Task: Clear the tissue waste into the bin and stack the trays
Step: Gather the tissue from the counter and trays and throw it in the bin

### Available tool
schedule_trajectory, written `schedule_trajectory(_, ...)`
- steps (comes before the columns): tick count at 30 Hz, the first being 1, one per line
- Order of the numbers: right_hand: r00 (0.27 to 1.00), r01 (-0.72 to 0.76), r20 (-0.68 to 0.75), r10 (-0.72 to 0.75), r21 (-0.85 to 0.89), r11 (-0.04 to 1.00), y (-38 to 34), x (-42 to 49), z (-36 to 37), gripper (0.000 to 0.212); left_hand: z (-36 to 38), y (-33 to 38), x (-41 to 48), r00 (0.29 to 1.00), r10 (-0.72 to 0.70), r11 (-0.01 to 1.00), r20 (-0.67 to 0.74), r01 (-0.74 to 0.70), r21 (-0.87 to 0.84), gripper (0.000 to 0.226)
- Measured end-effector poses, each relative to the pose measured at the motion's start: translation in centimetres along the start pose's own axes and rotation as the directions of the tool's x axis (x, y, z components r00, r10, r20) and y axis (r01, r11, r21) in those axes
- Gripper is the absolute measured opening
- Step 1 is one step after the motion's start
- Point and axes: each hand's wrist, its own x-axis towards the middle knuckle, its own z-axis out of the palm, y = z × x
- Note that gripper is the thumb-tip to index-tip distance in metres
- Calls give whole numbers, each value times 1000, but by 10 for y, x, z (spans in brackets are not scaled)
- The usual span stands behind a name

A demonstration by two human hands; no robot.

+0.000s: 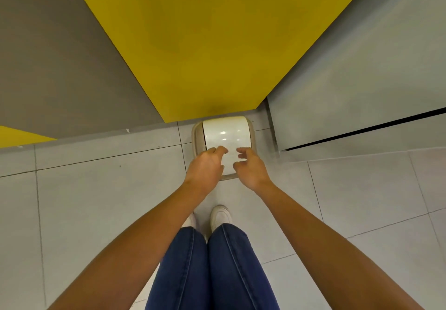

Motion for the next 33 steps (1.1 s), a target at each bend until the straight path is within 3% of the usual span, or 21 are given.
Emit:
schedule_trajectory(7,990,135,-30,-135,-4,991,-78,-89,-54,40,-112,44,-68,989,-28,995,-149,12,-103,43)
schedule_trajectory(13,941,329,-67,-332,-52,943,-155,-163,-101,37,-213,80,-126,930,-76,980,-358,3,-200,41)
schedule_trajectory(23,747,648,-97,-657,-113,753,-266,-238,-121,22,-325,94,-191,759,-181,958,-626,-9,-287,36)
schedule_trajectory(33,573,794,-73,-816,-195,575,-341,-278,-75,22,-395,42,-238,599,-228,957,-768,-9,-291,37)
